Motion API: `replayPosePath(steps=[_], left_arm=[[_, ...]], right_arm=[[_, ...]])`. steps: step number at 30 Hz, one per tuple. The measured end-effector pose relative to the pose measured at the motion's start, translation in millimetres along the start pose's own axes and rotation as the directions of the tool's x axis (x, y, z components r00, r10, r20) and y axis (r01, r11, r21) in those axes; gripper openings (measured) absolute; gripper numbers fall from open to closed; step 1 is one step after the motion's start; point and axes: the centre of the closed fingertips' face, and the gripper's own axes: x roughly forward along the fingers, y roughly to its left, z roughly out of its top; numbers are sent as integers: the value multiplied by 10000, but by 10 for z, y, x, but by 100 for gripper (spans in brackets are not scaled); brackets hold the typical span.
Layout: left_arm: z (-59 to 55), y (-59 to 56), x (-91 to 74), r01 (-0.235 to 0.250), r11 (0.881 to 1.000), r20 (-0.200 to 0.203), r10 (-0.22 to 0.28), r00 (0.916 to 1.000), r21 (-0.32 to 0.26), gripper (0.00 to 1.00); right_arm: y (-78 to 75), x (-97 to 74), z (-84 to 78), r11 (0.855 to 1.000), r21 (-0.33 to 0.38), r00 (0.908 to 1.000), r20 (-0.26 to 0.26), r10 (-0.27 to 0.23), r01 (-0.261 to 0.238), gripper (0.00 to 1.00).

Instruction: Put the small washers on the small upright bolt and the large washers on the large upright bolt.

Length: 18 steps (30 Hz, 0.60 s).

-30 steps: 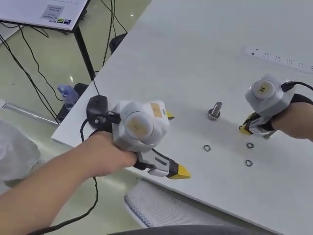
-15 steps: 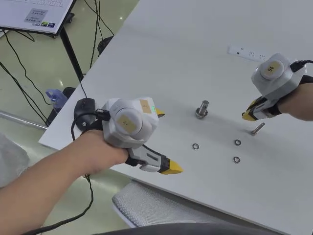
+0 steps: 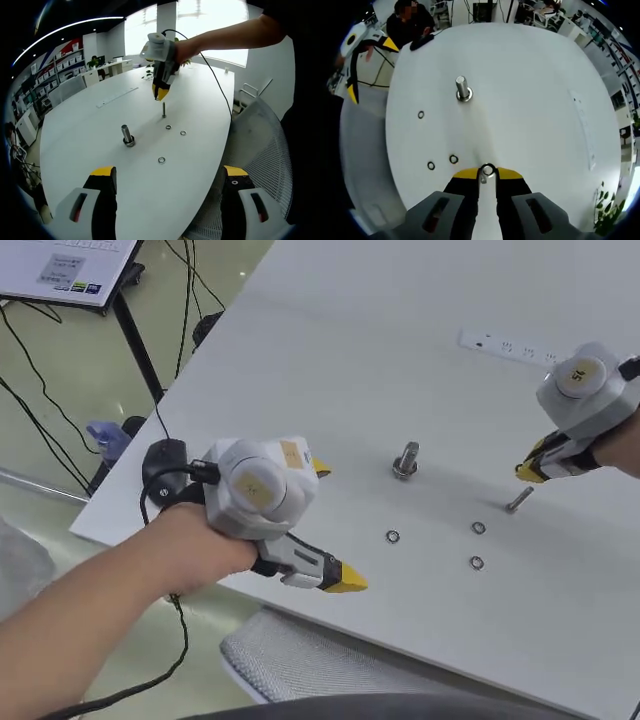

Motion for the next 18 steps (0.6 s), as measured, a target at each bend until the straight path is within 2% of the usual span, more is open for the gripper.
replayPosePath(steps=[8,12,18], left_arm=[[-9,12,31,44,10000,-51,-44,10000,-70,85],[-12,-4,57,125,9999,-113,-125,9999,10,85],[6,-3,66,163,9999,-116,-163,9998,29,85]], right_arm=[[12,-24,-88,10000,86,10000,-82,38,-37,12],[60,13,-136,9999,48,9998,-177,109,-108,12],[49,51,-177,9998,171,9998,-179,90,-87,12]])
